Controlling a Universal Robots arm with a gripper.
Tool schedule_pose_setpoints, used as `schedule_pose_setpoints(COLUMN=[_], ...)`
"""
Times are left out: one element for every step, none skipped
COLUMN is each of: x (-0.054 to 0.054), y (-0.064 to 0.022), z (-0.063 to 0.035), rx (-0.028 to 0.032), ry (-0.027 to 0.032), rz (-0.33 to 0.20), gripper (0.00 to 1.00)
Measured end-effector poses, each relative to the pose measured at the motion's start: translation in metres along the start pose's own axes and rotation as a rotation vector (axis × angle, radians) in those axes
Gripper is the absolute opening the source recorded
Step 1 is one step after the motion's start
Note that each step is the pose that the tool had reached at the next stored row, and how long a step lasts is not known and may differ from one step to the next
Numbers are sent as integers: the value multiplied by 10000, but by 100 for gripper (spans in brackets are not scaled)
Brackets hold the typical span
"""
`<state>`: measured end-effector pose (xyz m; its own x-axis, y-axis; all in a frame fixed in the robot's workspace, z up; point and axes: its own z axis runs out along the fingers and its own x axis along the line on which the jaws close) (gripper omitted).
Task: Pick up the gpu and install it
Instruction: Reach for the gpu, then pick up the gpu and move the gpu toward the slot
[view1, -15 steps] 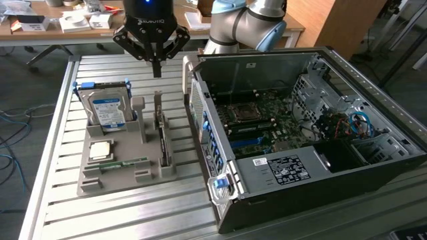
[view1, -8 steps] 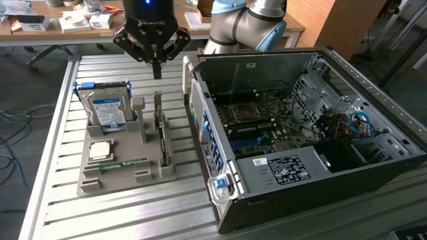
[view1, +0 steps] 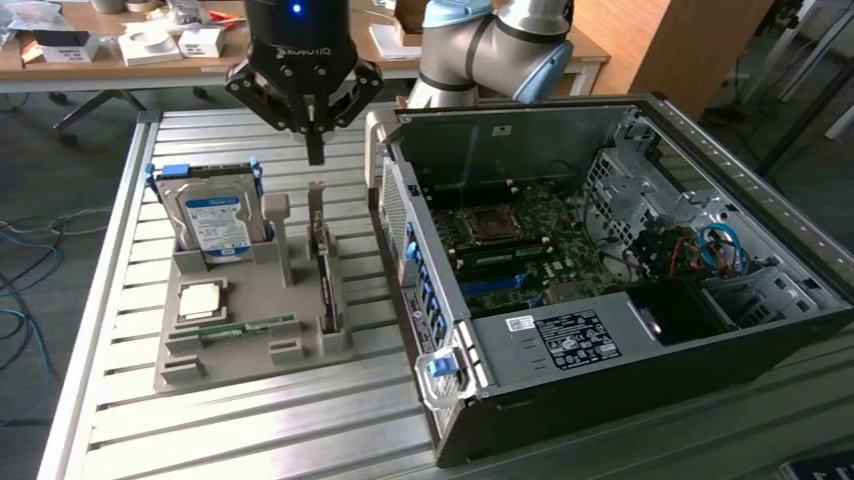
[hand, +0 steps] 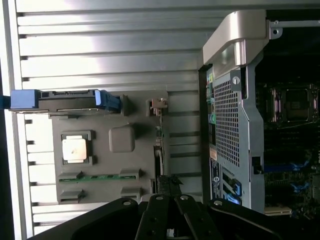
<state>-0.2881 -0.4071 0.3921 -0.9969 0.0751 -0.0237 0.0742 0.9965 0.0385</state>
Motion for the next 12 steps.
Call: schedule_pose_setpoints(x=[-1, -2, -2, -3, -4, -5, -5, -5, -5, -5, -5, -5], y=[-12, -23, -33, -43, -52, -60, -62, -62, -62, -63, -63, -63], z=[0, -1, -1, -2, -2, -2, -2, -2, -2, -2, -2, -2], rx=[14, 28, 42, 58, 73, 88, 99, 102, 102, 103, 103, 103], ry=[-1, -3, -4, -5, -6, -7, -8, -8, -8, -8, -8, -8], rz=[0, -1, -1, -2, -2, -2, -3, -2, -2, -2, -3, -2], gripper=[11, 11, 11, 11, 11, 11, 11, 11, 11, 11, 11, 11])
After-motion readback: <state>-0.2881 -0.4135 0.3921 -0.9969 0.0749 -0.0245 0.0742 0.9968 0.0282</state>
